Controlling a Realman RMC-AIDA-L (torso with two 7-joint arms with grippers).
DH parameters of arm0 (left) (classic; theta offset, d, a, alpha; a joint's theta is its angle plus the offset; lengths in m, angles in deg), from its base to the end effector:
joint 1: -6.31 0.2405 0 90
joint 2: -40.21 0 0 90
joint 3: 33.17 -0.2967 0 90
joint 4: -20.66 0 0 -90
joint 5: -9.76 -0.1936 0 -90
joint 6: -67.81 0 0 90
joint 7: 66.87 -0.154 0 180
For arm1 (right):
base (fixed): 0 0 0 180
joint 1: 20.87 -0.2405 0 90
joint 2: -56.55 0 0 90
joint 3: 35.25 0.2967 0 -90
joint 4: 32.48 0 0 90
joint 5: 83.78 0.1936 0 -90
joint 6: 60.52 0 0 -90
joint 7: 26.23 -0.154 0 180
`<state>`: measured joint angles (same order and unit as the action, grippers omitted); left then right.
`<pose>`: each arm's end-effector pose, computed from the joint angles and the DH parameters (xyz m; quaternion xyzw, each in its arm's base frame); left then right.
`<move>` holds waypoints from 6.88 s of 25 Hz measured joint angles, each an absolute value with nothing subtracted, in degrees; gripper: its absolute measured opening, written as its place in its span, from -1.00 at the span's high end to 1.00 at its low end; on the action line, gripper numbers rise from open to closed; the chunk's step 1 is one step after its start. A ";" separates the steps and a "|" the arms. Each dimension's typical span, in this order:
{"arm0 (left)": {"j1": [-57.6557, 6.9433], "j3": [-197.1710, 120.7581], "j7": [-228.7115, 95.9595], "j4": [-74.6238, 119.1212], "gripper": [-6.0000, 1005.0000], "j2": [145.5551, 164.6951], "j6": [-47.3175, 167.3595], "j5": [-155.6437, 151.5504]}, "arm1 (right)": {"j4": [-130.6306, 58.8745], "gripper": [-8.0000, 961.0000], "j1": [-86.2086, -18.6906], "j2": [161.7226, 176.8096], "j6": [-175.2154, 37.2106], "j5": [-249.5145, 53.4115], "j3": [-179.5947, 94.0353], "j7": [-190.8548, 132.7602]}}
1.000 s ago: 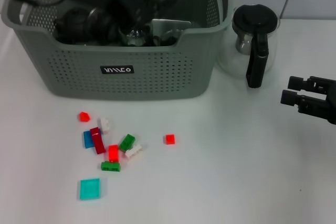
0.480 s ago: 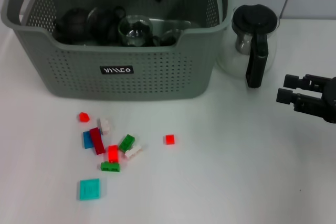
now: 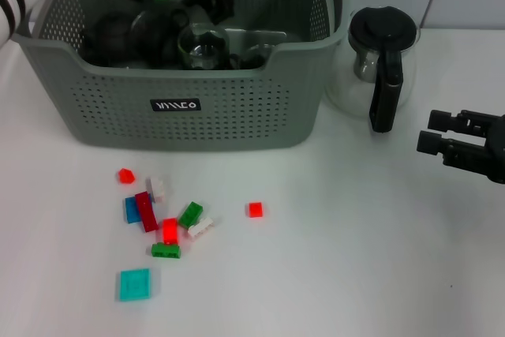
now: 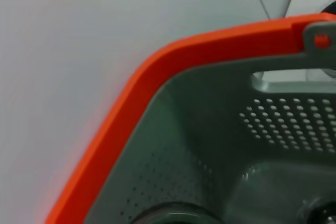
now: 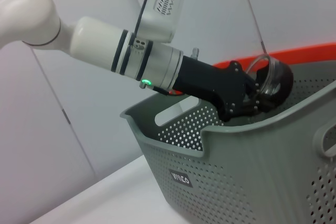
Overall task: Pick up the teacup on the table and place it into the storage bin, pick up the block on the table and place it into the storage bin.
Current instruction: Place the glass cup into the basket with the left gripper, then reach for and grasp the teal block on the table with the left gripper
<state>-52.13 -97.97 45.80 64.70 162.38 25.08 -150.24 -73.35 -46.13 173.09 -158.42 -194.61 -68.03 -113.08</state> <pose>-0.1444 0.5107 -0.0472 -0.9154 0.0033 0.1398 0.3774 0.2997 0.3170 0.0188 -0.8991 0.2794 0.3059 0.1413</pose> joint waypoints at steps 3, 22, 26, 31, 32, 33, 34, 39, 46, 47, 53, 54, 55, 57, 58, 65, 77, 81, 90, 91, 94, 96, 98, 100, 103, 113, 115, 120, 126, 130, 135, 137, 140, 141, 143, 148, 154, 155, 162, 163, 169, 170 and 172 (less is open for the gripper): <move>-51.81 -98.37 45.47 64.02 0.80 162.65 25.24 -150.48 | -73.35 -0.27 -46.14 173.09 -158.42 -194.61 -68.03 -113.07; -51.81 -101.43 45.48 60.58 0.76 163.87 28.75 -150.88 | -73.35 -0.27 -45.65 173.27 -158.59 -194.61 -68.11 -112.91; -51.79 -102.00 45.51 60.57 0.75 164.10 28.76 -151.87 | -73.35 -0.27 -45.65 173.28 -158.57 -194.61 -68.05 -112.91; -51.86 -101.39 45.66 60.29 0.58 164.22 28.39 -152.42 | -73.35 -0.27 -45.73 173.20 -158.49 -194.61 -68.03 -112.83; -51.85 -101.27 45.84 60.43 0.49 164.22 28.32 -152.42 | -73.35 -0.27 -45.78 173.18 -158.48 -194.61 -68.03 -112.81; -51.82 -101.20 46.10 60.74 0.41 164.22 28.21 -152.42 | -73.35 -0.27 -45.81 173.16 -158.47 -194.61 -68.03 -112.79; -51.74 -101.13 46.50 61.28 0.33 164.23 27.82 -152.38 | -73.35 -0.27 -45.84 173.14 -158.45 -194.61 -68.03 -112.77; -49.34 -99.46 47.64 69.99 -0.05 164.27 21.86 -149.06 | -73.35 -0.27 -45.95 173.00 -158.42 -194.61 -68.03 -112.73; -45.41 -87.72 49.43 88.79 -0.38 163.67 2.48 -136.92 | -73.35 -0.27 -46.06 172.91 -158.43 -194.62 -68.03 -112.95; -45.21 -85.08 49.99 90.88 -0.38 163.63 -1.19 -135.47 | -73.35 -0.27 -46.08 172.92 -158.42 -194.61 -68.04 -113.02; -42.28 -75.66 55.73 100.07 -0.37 163.05 -17.27 -125.77 | -73.42 -0.27 -46.17 172.92 -158.63 -194.57 -68.04 -113.29; -41.30 -75.10 56.94 101.12 -0.37 162.67 -19.30 -123.77 | -73.46 -0.27 -46.20 172.91 -158.70 -194.54 -68.03 -113.33; -40.38 -74.77 57.62 101.80 -0.36 162.16 -20.98 -121.58 | -73.50 -0.27 -46.28 172.88 -158.73 -194.52 -68.04 -113.37; -38.20 -74.12 58.65 102.71 -0.36 160.88 -25.13 -116.15 | -73.51 -0.27 -46.32 172.78 -158.76 -194.53 -68.03 -113.42; -37.13 -73.66 58.88 102.91 -0.36 160.10 -27.27 -113.22 | -73.50 -0.27 -46.33 172.73 -158.77 -194.52 -68.03 -113.42; -31.10 -70.87 57.22 102.92 -0.34 155.57 -39.34 -103.27 | -73.37 -0.27 -46.36 172.41 -158.88 -194.59 -68.21 -113.46; -26.15 -75.04 51.51 102.81 -0.31 153.91 -50.46 -109.63 | -73.35 -0.27 -46.40 172.39 -159.07 -195.38 -68.56 -114.81; -26.23 -78.71 53.05 102.88 -0.30 155.26 -50.50 -115.74 | -73.35 -0.27 -46.40 172.44 -159.07 -195.49 -68.57 -114.84; -26.56 -84.70 57.35 105.70 -0.28 158.40 -50.51 -127.35 | -73.35 -0.27 -46.47 172.54 -158.67 -196.03 -68.56 -114.91; -26.59 -85.17 57.33 105.88 -0.27 158.71 -50.53 -128.69 | -73.35 -0.27 -46.47 172.56 -158.64 -196.04 -68.57 -114.92; -26.30 -88.14 56.61 106.45 -0.27 159.49 -50.61 -131.88 | -73.35 -0.27 -46.48 172.55 -158.60 -196.04 -68.56 -114.92; -25.81 -90.94 55.67 106.56 -0.26 159.75 -50.35 -132.50 | -73.35 -0.27 -46.54 172.54 -158.52 -196.04 -68.56 -114.92; -25.49 -92.95 54.98 106.57 -0.26 160.26 -49.43 -133.42 | -73.35 -0.27 -46.61 172.58 -158.42 -196.04 -68.56 -114.92; -25.39 -94.24 53.96 106.55 -0.25 161.47 -47.60 -136.06 | -73.35 -0.27 -46.74 172.64 -158.34 -196.04 -68.54 -114.91; -25.37 -94.84 52.36 106.39 -0.24 163.52 -45.10 -140.84 | -73.35 -0.27 -46.86 172.69 -158.24 -196.04 -68.48 -114.92; -23.84 -102.87 52.56 106.08 -0.22 164.60 -42.02 -147.23 | -73.35 -0.27 -47.17 172.84 -158.19 -196.02 -68.48 -114.92; -23.83 -103.77 52.92 106.07 -0.22 164.62 -41.98 -147.53 | -73.35 -0.27 -47.18 172.88 -158.09 -196.02 -68.48 -114.92; -23.70 -108.11 53.98 105.38 -0.22 164.60 -40.20 -149.80 | -73.35 -0.27 -47.16 172.87 -158.06 -196.02 -68.47 -114.92; -23.58 -116.14 57.51 103.77 -0.22 164.64 -37.72 -153.34 | -73.35 -0.27 -47.08 172.91 -158.06 -196.02 -68.46 -114.92; -23.97 -119.12 58.86 103.23 -0.22 164.66 -37.35 -153.69 | -73.35 -0.27 -47.05 172.92 -158.07 -196.02 -68.51 -114.92; -24.20 -121.22 60.29 103.19 -0.22 164.66 -36.95 -153.82 | -73.35 -0.27 -46.84 172.92 -158.05 -196.02 -68.50 -114.91; -24.24 -121.84 60.68 103.16 -0.22 164.66 -36.68 -153.83 | -73.35 -0.27 -46.82 172.92 -158.03 -196.01 -68.48 -114.92; -24.25 -123.37 61.71 102.78 -0.22 164.64 -35.54 -153.84 | -73.35 -0.27 -46.80 172.93 -158.01 -196.02 -68.47 -114.92; -24.27 -123.83 61.94 102.55 -0.22 164.61 -35.14 -153.85 | -73.35 -0.27 -46.80 172.92 -158.00 -196.02 -68.47 -114.92; -24.31 -124.21 62.14 102.09 -0.22 164.60 -34.66 -153.86 | -73.35 -0.27 -46.80 172.92 -157.97 -196.02 -68.50 -114.92; -24.45 -126.01 63.16 101.76 -0.22 164.51 -34.19 -153.93 | -73.32 -0.27 -46.70 172.92 -157.88 -196.02 -68.44 -114.92; -24.49 -127.52 64.36 101.72 -0.22 164.40 -33.66 -153.98 | -73.19 -0.27 -46.70 172.93 -157.88 -196.02 -68.44 -114.87; -24.54 -127.63 64.52 101.63 -0.22 164.39 -33.58 -153.98 | -73.19 -0.27 -46.71 172.92 -157.88 -196.02 -68.46 -114.86; -25.18 -128.24 65.47 99.54 -0.22 164.33 -32.48 -153.98 | -72.58 -0.27 -46.81 172.69 -157.89 -196.02 -68.42 -114.60; -25.26 -128.42 65.64 99.26 -0.22 164.31 -32.36 -153.98 | -72.56 -0.27 -46.81 172.67 -157.90 -196.02 -68.42 -114.60; -25.41 -128.77 65.75 98.82 -0.22 164.23 -31.96 -153.97 | -72.56 -0.27 -46.64 172.66 -157.91 -196.02 -68.32 -114.57; -25.43 -128.81 65.75 98.61 -0.22 164.23 -31.79 -153.97 | -72.56 -0.27 -46.63 172.66 -157.91 -196.02 -68.32 -114.57; -25.55 -128.90 65.80 98.12 -0.22 164.22 -31.44 -153.97 | -72.56 -0.27 -46.62 172.65 -157.91 -196.02 -68.35 -114.59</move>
<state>-25.55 -128.90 65.80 98.12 164.22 -31.44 -153.97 -72.56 -46.62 172.65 -157.91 -196.02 -68.35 -114.59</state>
